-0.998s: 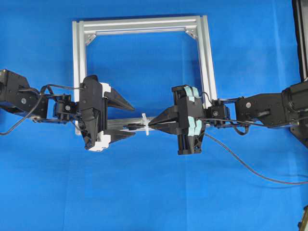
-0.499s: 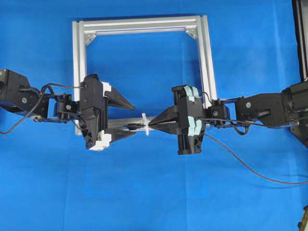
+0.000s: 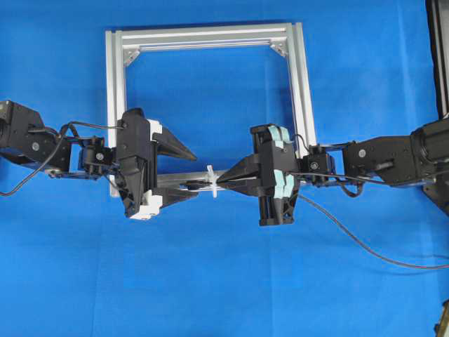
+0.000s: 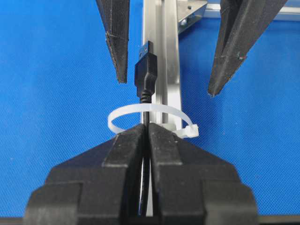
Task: Insert the wire through the string loop located in the center.
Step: 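Move the open left gripper to the plug emerging from the loop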
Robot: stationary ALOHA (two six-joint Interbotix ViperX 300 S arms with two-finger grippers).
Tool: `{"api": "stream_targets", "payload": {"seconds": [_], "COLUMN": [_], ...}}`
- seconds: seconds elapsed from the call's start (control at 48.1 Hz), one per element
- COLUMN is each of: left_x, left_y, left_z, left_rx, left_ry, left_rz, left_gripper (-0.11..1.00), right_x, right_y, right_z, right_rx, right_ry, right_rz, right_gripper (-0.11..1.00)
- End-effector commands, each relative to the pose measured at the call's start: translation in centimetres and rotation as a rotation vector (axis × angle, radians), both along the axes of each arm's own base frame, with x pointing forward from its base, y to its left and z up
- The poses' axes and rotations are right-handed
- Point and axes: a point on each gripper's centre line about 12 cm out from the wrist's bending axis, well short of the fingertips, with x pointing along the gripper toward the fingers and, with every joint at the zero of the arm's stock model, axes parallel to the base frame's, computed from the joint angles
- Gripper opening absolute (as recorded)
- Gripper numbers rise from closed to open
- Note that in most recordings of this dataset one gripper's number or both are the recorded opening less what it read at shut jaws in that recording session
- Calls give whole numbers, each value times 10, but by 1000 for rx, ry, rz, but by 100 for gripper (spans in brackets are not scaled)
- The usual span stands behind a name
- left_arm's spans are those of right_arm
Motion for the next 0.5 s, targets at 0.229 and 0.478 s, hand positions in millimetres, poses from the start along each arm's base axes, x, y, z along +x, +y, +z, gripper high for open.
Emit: {"api": "stream_targets", "payload": {"seconds": [0.229, 0.478], "left_x": [4, 5], "left_y": [1, 1], "left_z": [8, 8], "left_rx": [-3, -3], "left_ry": [-20, -20], "left_rz": [4, 4], "left_gripper": [92, 92], "right_x": [2, 2], "right_y": [0, 0], "right_z": [7, 7], "right_rx": [1, 1], "right_ry": [-25, -25], "right_rz": [-1, -1], "right_gripper": [-2, -2]}}
